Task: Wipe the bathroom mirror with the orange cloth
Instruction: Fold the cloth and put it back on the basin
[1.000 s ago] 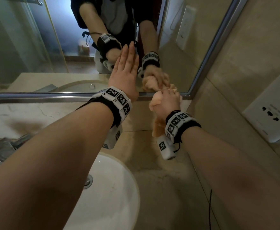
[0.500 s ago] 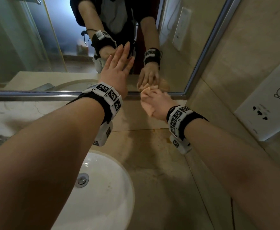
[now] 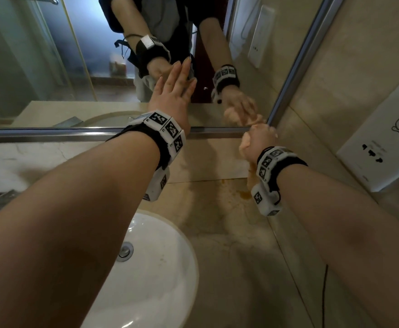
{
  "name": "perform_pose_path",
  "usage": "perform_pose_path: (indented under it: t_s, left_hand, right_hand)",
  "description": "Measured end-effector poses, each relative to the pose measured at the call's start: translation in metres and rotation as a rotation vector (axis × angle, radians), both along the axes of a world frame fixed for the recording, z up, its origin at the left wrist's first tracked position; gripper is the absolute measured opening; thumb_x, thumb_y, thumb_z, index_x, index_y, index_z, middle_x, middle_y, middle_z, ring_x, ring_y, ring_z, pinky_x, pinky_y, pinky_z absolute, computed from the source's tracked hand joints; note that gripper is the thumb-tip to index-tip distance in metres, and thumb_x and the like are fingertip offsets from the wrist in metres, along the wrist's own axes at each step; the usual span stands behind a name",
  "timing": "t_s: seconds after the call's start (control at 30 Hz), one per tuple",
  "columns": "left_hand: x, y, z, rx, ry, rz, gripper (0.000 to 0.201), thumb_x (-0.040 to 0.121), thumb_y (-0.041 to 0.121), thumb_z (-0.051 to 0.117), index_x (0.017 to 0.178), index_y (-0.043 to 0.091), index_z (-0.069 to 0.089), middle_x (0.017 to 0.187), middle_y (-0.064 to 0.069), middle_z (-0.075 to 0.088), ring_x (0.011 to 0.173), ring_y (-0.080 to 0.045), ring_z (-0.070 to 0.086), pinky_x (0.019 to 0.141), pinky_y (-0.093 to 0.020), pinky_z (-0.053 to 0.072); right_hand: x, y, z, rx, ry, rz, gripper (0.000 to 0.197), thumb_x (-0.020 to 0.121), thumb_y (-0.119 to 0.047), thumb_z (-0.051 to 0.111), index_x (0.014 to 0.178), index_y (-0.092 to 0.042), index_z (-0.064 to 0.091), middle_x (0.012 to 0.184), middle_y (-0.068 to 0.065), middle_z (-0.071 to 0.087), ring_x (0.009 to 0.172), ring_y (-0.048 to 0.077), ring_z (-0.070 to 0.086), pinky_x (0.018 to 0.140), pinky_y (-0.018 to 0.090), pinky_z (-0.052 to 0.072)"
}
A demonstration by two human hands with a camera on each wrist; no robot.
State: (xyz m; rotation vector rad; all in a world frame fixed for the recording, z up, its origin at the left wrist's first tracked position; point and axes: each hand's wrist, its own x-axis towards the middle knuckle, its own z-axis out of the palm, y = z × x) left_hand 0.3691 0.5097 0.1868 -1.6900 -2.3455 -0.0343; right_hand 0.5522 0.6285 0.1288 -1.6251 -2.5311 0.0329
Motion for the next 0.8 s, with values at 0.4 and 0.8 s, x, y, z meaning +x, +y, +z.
perform_pose_path:
  t_s: [0.4, 0.8]
  left_hand:
    - [0.035, -0.029, 0.006, -0.045, -0.326, 0.03, 0.066, 0.092, 0.019, 0.054, 0.15, 0.016, 0.024, 0.161, -0.002, -0.004, 0.148, -0.022, -0.003, 0.118, -0.038, 0.014]
    - [0.09, -0.143, 0.004, 0.314, -1.425, 0.282, 0.063, 0.078, 0.006, 0.061, 0.138, 0.014, 0.047, 0.135, -0.006, 0.054, 0.13, -0.021, 0.044, 0.104, -0.032, 0.032]
  right_hand:
    - [0.013, -0.065, 0.047, -0.354, 0.662, 0.055, 0.017, 0.092, -0.009, 0.046, 0.091, -0.012, 0.063, 0.064, -0.007, 0.055, 0.053, -0.004, 0.053, 0.042, 0.002, 0.033]
    - [0.056, -0.163, 0.055, -0.766, 0.938, 0.31, 0.055, 0.071, 0.018, 0.058, 0.113, -0.015, 0.062, 0.091, -0.002, 0.062, 0.088, 0.016, 0.06, 0.073, 0.033, 0.055]
